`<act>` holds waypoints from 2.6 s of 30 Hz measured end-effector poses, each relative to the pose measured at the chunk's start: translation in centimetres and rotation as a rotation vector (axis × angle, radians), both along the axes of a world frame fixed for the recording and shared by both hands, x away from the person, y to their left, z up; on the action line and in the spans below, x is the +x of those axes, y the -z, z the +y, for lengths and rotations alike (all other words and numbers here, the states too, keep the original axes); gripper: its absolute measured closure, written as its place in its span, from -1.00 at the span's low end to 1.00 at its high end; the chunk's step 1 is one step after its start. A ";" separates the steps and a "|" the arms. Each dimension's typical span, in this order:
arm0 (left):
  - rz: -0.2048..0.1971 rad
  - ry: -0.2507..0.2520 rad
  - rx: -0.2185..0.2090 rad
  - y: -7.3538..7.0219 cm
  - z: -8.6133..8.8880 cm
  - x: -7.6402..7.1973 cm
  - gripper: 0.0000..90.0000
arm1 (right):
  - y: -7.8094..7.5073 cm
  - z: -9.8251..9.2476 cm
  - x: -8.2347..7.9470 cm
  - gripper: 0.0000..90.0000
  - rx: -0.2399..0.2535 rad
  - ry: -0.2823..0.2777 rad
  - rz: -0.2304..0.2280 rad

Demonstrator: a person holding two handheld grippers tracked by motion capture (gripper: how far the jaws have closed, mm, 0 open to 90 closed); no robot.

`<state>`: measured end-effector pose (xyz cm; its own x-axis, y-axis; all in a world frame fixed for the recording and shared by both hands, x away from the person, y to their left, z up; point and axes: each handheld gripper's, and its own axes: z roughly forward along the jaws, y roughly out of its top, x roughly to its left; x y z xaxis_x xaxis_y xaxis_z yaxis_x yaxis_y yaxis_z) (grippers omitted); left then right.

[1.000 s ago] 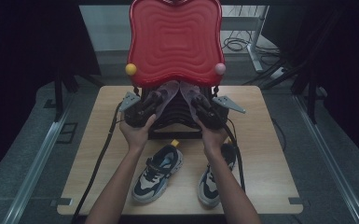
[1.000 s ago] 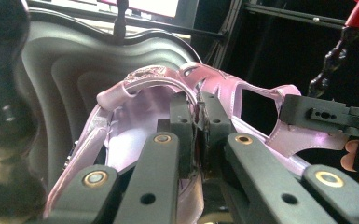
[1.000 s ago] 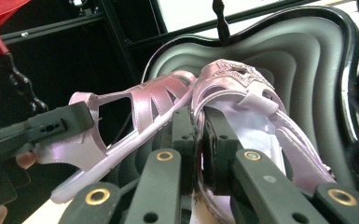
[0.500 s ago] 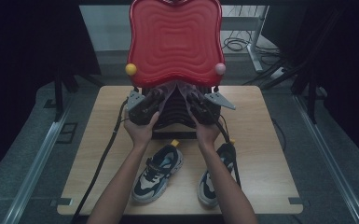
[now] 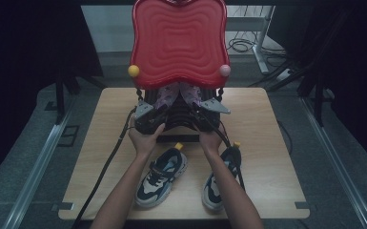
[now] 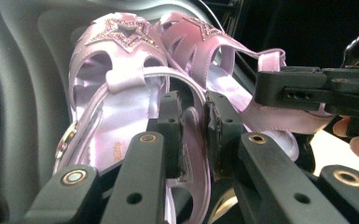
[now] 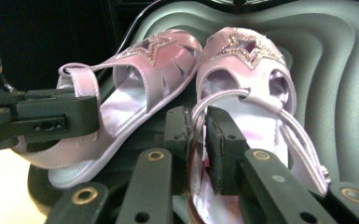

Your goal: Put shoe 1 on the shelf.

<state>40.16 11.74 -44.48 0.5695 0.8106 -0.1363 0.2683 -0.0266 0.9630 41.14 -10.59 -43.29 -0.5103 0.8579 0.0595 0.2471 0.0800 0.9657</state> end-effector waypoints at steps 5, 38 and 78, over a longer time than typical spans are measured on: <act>0.011 0.004 -0.009 -0.1 0.4 -0.1 0.55 | 0.0 -0.6 -0.2 0.54 -0.007 -0.012 0.019; 0.098 0.106 -0.029 -2.6 3.2 -4.4 0.14 | -1.1 -4.2 -4.0 0.31 0.021 -0.103 0.040; 0.219 0.246 -0.024 0.6 5.4 -10.6 0.13 | 1.1 -9.2 -11.7 0.24 0.020 -0.224 0.050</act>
<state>29.54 17.18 -45.11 0.7027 0.6477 -0.2944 0.4575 -0.0945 0.8842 29.44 -19.84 -44.37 -0.6836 0.7222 0.1051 0.2730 0.1195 0.9546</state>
